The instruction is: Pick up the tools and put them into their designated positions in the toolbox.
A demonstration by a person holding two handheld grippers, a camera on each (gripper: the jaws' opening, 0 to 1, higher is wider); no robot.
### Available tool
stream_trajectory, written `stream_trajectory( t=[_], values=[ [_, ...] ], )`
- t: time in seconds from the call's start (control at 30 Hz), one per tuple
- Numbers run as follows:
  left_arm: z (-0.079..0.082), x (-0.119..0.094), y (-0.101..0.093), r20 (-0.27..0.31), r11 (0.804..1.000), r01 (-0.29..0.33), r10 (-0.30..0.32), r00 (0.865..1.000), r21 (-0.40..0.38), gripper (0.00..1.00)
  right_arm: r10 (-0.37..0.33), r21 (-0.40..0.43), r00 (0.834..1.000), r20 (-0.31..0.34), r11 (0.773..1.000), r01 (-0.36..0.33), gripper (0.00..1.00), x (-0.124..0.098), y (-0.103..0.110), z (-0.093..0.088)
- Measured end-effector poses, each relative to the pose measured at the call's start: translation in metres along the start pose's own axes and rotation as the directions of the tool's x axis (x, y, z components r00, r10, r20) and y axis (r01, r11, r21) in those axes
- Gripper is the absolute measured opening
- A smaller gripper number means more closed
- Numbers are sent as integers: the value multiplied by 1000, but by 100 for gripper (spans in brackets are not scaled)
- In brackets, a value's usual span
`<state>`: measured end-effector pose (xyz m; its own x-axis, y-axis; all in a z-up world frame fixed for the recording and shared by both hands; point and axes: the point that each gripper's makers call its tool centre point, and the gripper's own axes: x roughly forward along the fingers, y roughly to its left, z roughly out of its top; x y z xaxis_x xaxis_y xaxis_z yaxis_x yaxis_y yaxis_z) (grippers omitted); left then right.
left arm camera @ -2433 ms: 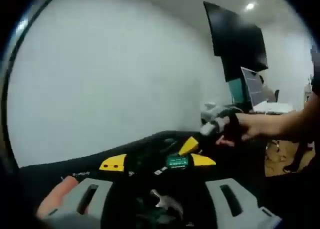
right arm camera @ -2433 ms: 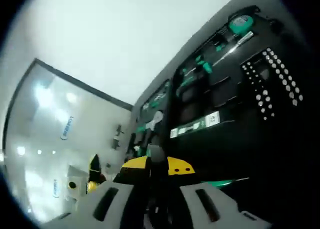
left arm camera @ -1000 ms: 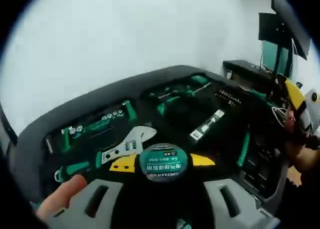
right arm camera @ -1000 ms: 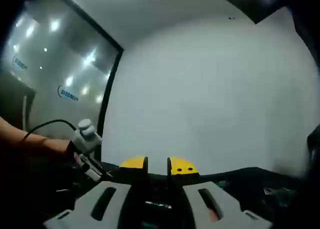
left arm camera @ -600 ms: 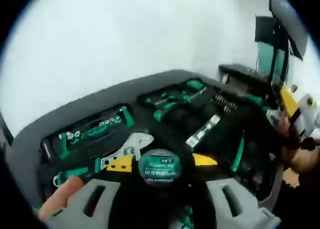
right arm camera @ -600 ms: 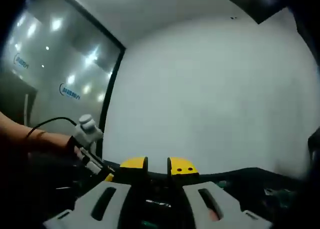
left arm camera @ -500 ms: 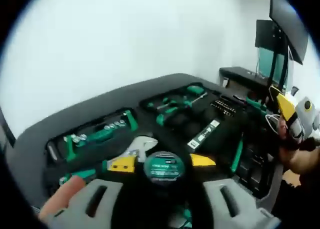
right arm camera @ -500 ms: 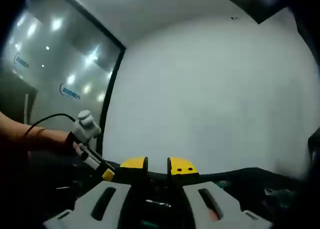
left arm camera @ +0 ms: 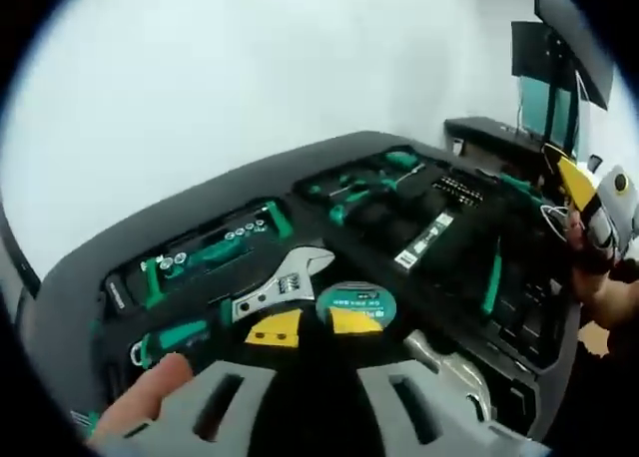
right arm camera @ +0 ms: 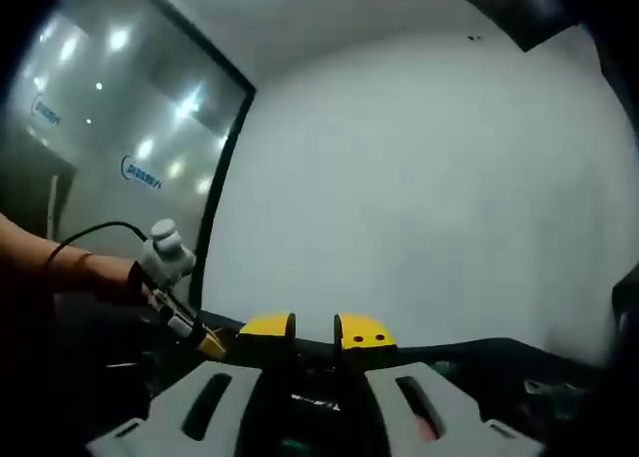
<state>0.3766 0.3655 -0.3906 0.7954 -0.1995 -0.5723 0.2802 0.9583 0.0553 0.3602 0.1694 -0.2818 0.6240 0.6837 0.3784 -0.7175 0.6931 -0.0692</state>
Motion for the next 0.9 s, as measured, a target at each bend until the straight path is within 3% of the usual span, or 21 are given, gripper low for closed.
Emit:
stream_trajectory(
  t=[0.1,0.13,0.2,0.23,0.3,0.37,0.43,0.47,0.57,0.77,0.83,0.87,0.9],
  values=[
    [3,-3,5,-25,999,-36,36,999,9,7,2,-3,1000,1,1000,-2,14,0,0,0],
    [9,-6,3,-4,999,-35,35,999,-3,7,2,-1,1000,0,1000,-2,14,0,0,0],
    [16,-15,-13,18,1000,-3,3,1000,-3,6,1,-3,1000,0,1000,-1,14,0,-1,0],
    [13,-17,-20,-6,1000,3,-3,1000,18,5,1,-5,1000,-1,1000,-1,14,0,-1,-1],
    [2,-20,-22,-79,995,-43,50,996,89,3,3,-7,1000,-1,1000,-3,14,1,0,-1],
    [-2,-15,-11,-88,986,-56,71,994,159,3,4,-10,1000,0,1000,-4,14,1,0,-1],
    [-7,-11,-22,-87,990,-19,32,996,143,3,4,-12,1000,-2,1000,-4,14,1,1,-1],
    [-3,-7,-27,-42,991,-5,10,999,132,3,5,-15,1000,-3,1000,-5,14,1,1,-1],
    [-8,-7,-31,-34,994,0,3,999,110,2,8,-21,1000,-3,1000,-8,14,0,2,-1],
    [-3,0,-26,-32,987,-8,14,999,161,1,6,-34,1000,-6,999,-6,14,1,3,-2],
    [-5,3,-22,-22,992,-3,6,1000,128,1,7,-36,1000,-11,999,-7,14,0,3,-3],
    [-12,4,-15,-67,995,-9,15,998,96,0,9,-34,1000,-12,999,-9,14,0,4,-3],
    [-4,6,-14,-25,995,9,-6,1000,97,0,9,-35,1000,-10,999,-9,14,0,4,-3]
  ],
)
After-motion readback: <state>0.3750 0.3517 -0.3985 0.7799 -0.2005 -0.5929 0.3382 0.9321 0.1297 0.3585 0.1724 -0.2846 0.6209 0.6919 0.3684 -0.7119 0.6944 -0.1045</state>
